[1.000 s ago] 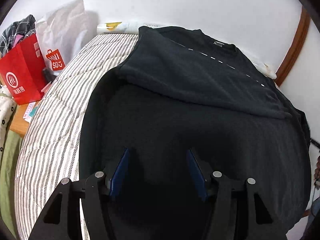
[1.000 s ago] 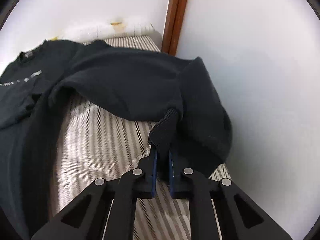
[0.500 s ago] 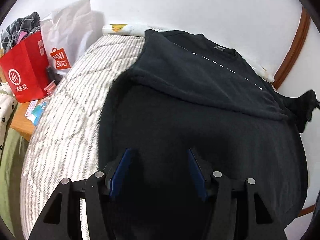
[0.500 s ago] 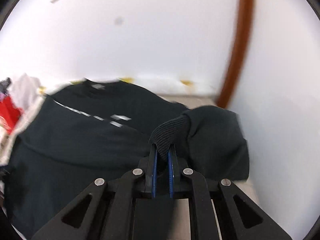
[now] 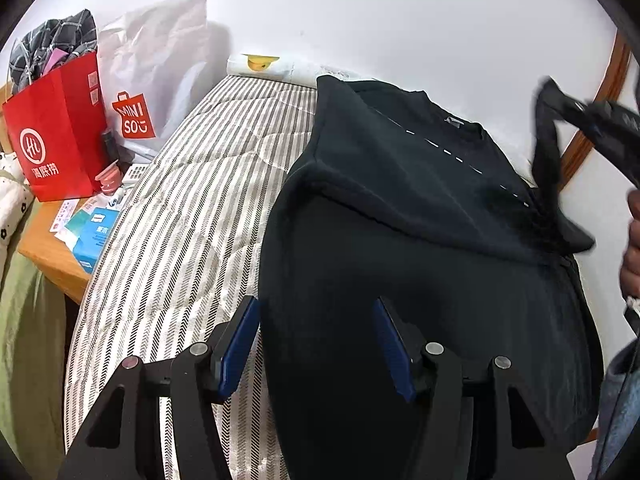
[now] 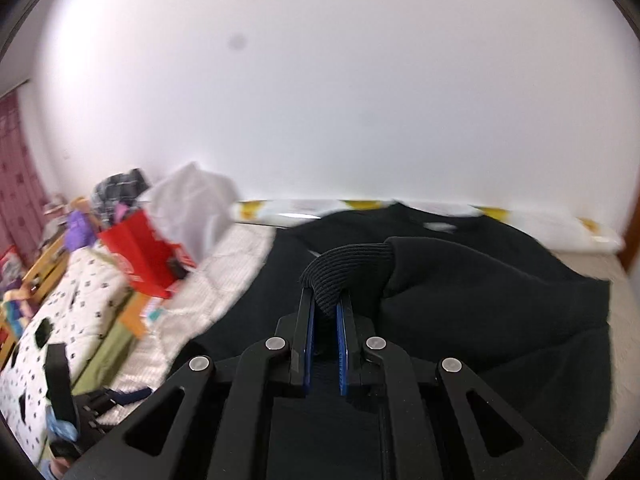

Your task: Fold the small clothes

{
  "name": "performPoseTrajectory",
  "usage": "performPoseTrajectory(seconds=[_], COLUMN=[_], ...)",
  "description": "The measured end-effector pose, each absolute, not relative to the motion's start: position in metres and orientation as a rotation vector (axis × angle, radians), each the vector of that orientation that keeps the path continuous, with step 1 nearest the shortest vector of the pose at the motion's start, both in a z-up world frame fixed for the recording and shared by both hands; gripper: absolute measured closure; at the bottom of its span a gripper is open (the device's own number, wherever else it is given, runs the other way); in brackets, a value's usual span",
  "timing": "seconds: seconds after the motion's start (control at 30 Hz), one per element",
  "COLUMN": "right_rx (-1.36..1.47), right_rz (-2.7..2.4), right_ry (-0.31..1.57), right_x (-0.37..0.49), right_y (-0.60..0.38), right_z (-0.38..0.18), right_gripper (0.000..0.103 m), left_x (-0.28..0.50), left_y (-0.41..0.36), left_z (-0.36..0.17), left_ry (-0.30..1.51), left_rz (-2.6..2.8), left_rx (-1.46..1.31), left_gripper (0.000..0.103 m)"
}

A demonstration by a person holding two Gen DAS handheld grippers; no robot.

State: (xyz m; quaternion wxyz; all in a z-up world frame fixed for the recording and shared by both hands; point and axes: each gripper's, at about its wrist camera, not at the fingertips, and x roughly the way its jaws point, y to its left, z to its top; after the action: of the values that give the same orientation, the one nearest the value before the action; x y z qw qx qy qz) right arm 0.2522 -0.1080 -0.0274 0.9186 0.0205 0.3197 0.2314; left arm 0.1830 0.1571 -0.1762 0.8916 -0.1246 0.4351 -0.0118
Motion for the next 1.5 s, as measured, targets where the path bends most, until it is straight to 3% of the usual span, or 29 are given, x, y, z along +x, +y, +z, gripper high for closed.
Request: performPoseTrajectory(seconds=[0.23, 0.37, 0.43, 0.5, 0.83, 0.93, 1.1, 1.2, 1.23, 1.27, 1.33, 1.37, 1.5], right_rx=[0.026, -0.011, -0.045, -0.076, -0.186, -0.136, -0.005, 0.091, 0.112, 0.116, 0.105, 0.094, 0.105], right_rz=[0.539, 0.526, 0.506, 0.453, 0.032, -0.031, -0.04, -0.006, 0.001, -0.013, -0.06, -0.083, -0.083], right_ry=[0.704, 0.733, 0.708, 0.693, 0.827, 0.896, 0.938, 0.936, 0.931, 0.933, 0.93, 0.92, 0.924], right_x=[0.284, 0.286, 0.277, 0.268, 0.244, 0.237, 0.233, 0.244, 0.246, 0.25, 0.256, 0.257, 0.256], right_y=[-0.062, -0.058, -0.073, -0.096, -0.255, -0.295, -0.335, -0.343, -0.343, -0.342, -0.339, -0.339, -0.342], right_z=[-0.055, -0.069, -0.069, -0.07, -0.118, -0.138, -0.162, -0.168, -0.169, -0.171, -0.175, -0.174, -0.173], right_gripper=[0.091, 0.073, 0.055, 0.053, 0.053, 0.053, 0.053, 0.053, 0.054, 0.055, 0.075, 0.08, 0.087], left_x=[0.191, 0.201, 0.211, 0.221, 0.302, 0.324, 0.347, 0.351, 0.351, 0.352, 0.348, 0.343, 0.333], left_y=[0.17, 0.169, 0.165, 0.158, 0.124, 0.122, 0.119, 0.114, 0.112, 0.111, 0.11, 0.112, 0.12], left_z=[-0.183, -0.178, -0.173, -0.167, -0.149, -0.158, -0.174, -0.174, -0.171, -0.168, -0.156, -0.148, -0.13], left_ry=[0.92, 0.916, 0.914, 0.908, 0.868, 0.873, 0.915, 0.911, 0.902, 0.895, 0.868, 0.848, 0.816], left_rz=[0.003, -0.01, -0.031, -0.045, -0.118, -0.096, -0.094, -0.095, -0.074, -0.067, -0.079, -0.089, -0.071], left_rx=[-0.285, -0.298, -0.294, -0.278, -0.248, -0.23, -0.26, -0.253, -0.239, -0.226, -0.216, -0.222, -0.215], left_gripper=[0.046, 0.046, 0.046, 0.046, 0.047, 0.051, 0.064, 0.081, 0.092, 0.097, 0.097, 0.097, 0.097])
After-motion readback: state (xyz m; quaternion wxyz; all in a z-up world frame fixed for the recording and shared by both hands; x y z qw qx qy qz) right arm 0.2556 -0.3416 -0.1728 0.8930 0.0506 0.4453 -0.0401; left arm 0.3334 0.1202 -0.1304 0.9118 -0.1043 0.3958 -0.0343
